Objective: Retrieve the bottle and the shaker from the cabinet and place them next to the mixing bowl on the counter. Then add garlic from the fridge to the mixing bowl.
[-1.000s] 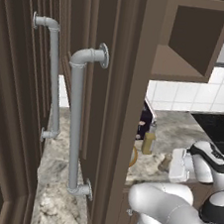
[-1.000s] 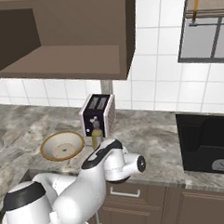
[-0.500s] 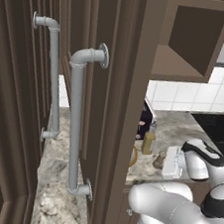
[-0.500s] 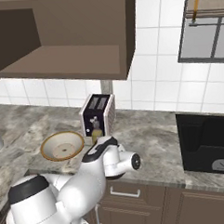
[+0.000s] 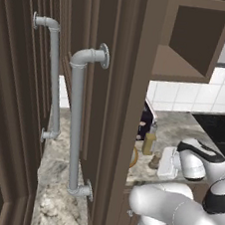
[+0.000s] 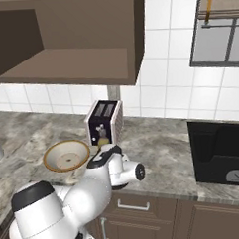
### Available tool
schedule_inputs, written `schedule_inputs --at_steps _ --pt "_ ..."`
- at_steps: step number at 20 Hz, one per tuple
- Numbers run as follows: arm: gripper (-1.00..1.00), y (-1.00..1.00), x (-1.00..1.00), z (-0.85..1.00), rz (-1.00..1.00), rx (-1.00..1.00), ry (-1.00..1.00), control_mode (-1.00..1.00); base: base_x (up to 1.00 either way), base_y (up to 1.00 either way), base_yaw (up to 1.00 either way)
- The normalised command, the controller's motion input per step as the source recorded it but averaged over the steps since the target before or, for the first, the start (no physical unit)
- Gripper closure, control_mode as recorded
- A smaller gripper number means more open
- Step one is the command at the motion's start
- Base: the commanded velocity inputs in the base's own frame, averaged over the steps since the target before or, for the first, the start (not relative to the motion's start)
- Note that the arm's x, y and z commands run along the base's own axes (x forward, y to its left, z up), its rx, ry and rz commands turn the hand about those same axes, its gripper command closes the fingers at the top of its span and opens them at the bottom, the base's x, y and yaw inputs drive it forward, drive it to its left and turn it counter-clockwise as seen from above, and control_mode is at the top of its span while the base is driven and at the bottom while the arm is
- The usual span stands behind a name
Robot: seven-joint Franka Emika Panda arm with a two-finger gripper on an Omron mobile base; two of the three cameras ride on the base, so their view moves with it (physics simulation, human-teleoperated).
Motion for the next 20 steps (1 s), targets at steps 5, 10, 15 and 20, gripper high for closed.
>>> schedule_inputs --at_steps 5,10,15,20 --pt "1.00 0.18 0.04 -0.08 -0.02 0.00 -0.01 -1.00 0.00 0.00 0.00" --pt "1.00 0.18 0.04 -0.11 -0.03 0.00 -0.01 -1.00 0.00 0.00 0.00" --pt "1.00 0.21 0.00 -0.12 -0.02 0.00 -0.01 -1.00 0.00 0.00 0.00" --pt "1.00 0.24 0.00 -0.08 -0.03 0.00 0.00 -1.00 0.00 0.00 0.00"
